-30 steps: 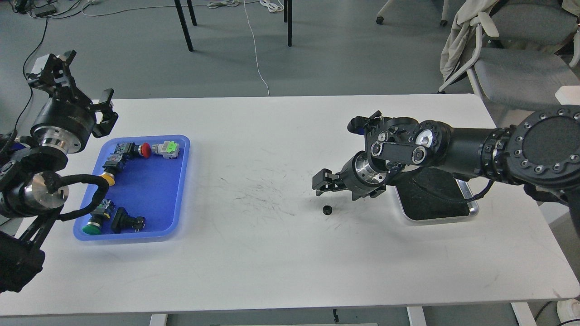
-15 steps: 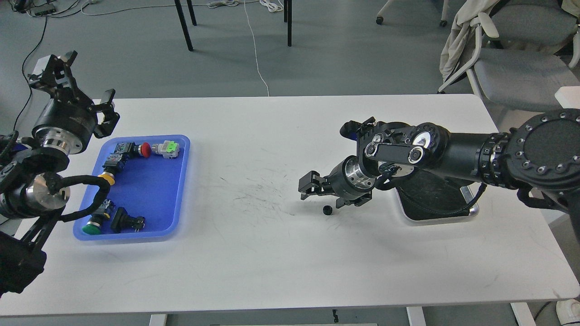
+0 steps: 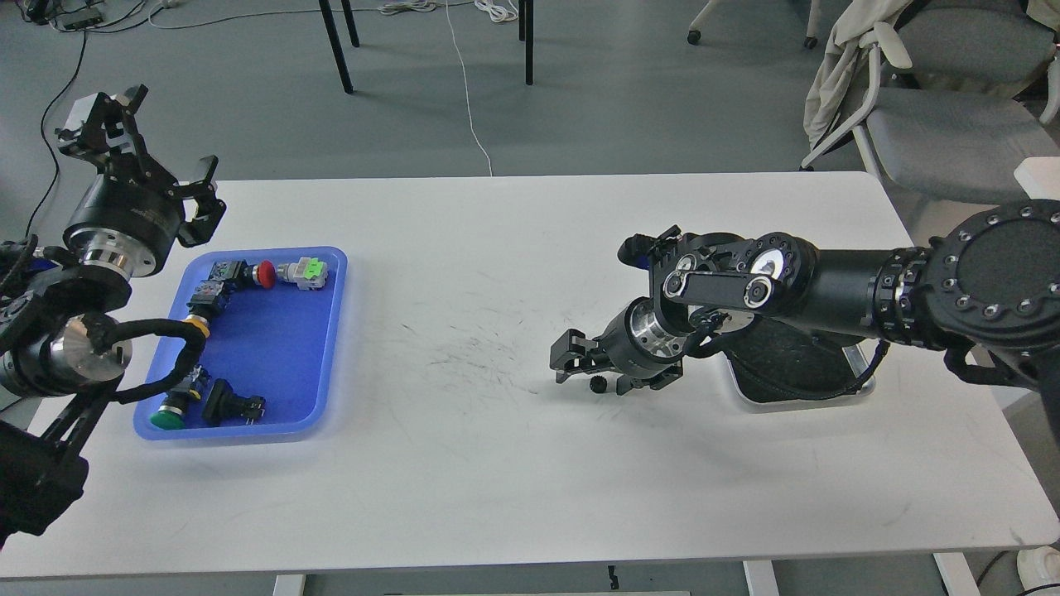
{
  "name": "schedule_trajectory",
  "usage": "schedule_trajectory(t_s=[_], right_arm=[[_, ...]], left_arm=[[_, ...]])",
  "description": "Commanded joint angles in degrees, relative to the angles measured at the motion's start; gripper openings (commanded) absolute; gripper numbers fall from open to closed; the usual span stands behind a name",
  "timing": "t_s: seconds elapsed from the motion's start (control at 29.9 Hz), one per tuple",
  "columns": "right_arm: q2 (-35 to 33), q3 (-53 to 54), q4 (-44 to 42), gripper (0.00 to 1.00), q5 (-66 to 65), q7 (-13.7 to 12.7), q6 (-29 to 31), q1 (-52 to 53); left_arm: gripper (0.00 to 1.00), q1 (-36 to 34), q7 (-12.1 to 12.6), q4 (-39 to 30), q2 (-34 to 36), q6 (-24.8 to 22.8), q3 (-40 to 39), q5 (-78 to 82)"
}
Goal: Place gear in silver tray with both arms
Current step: 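Reach the right gripper down to the second gear and close on it, then lift the gear with the right gripper and carry it over the silver tray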
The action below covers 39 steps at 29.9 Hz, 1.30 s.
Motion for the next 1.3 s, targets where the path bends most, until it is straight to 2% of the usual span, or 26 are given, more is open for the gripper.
schedule_trajectory(t_s=[0.0, 0.1, 0.23, 0.4, 0.5, 0.64, 0.77, 1.07, 1.27], right_arm=[[0.0, -0.09, 0.0, 0.77, -0.05, -0.26, 0.0, -0.1], [0.0, -0.09, -0.09, 0.68, -0.13, -0.35, 0.0, -0.1], [0.0, -0.09, -0.09, 0.47, -2.24, -1.4, 0.0, -0.19], [0.0, -0.09, -0.09, 0.34, -2.95, -3.16, 0.0, -0.19], [0.0, -0.09, -0.18, 0.2, -2.95, -3.25, 0.0, -0.19], [0.0, -0.09, -0.27, 0.08, -2.95, -3.25, 0.0, -0.19], [0.0, -0.17, -0.7, 0.03, -2.95, -3.25, 0.0, -0.1], [0.0, 0.18, -1.14, 0.02, -1.81, -2.72, 0.0, 3.84], [0.0, 5.18, -1.67, 0.02, -0.49, -2.1, 0.0, 9.03]], left_arm=[[0.98, -0.01, 0.0, -0.01, -0.01, 0.0, -0.08, 0.0], [0.98, -0.01, -0.09, -0.09, -0.1, 0.0, -0.08, 0.0], [0.98, -0.01, -0.09, -0.09, -0.1, 0.0, -0.17, 0.0], [0.98, -0.01, -0.09, -0.09, -0.1, 0.09, -0.17, 0.0], [0.98, -0.01, -0.09, -0.09, -0.1, 0.0, -0.17, 0.0], [0.98, -0.01, -0.09, -0.01, -0.1, 0.09, -0.17, 0.0], [0.98, -0.01, -0.09, -0.09, -0.1, 0.09, -0.17, 0.0], [0.98, -0.01, 0.0, -0.01, -0.1, 0.09, -0.17, 0.0], [0.98, -0.09, 0.0, -0.01, -0.01, 0.0, -0.08, 0.09]])
